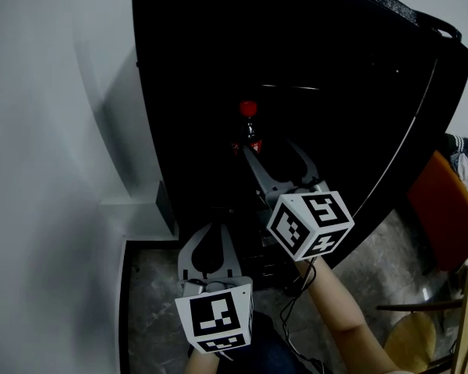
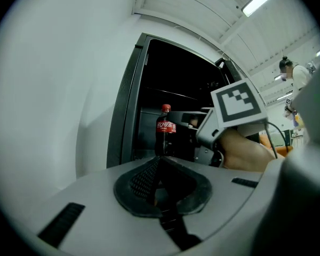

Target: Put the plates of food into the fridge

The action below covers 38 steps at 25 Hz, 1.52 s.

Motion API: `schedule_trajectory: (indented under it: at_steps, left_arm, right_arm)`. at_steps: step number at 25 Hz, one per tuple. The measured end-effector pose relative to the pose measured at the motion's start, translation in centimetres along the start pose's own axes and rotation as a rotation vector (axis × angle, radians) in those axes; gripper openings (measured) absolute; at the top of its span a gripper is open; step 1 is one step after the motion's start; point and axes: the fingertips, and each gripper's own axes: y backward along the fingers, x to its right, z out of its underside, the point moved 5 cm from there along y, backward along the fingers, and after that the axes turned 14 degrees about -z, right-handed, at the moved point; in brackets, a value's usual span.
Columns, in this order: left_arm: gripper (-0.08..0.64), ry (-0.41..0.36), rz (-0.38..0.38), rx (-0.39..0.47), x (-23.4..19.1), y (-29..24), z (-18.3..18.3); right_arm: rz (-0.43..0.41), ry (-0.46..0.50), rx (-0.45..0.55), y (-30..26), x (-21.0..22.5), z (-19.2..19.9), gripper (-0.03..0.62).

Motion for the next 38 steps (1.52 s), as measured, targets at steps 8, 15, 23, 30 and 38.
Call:
schedule_trajectory:
  at_steps: [8,15,23,30,38]
  left_arm:
    - [0.008,0.022,0.012,0.041,0.5,0.8,-0.4]
    - [0.008,0.035,0.029,0.046,1.5,1.4,0.2]
    - [0.008,-0.005,0.059,0.047,3.0,0.5,1.6]
    - [0.008,-0.019,0.130,0.020,5.7,-1.1,-3.6]
    - [0.008,-0.040,0.188,0.015,7.2,-0.3,-14.0]
  right_arm:
    - [0.011,0.040,0.062,8.3,-4.3,0.6,0.011]
    - [0.018,0.009,0.046,12.3,-6.8,3.0,0.011]
    - [0.015,-0.052,0.059,12.8,-5.8,4.7,0.011]
    - [0.039,-0.061,0.020,11.3,-4.5,0.0,0.011]
    - [0.077,-0.062,0.012,9.1,-4.6,-10.4,0.011]
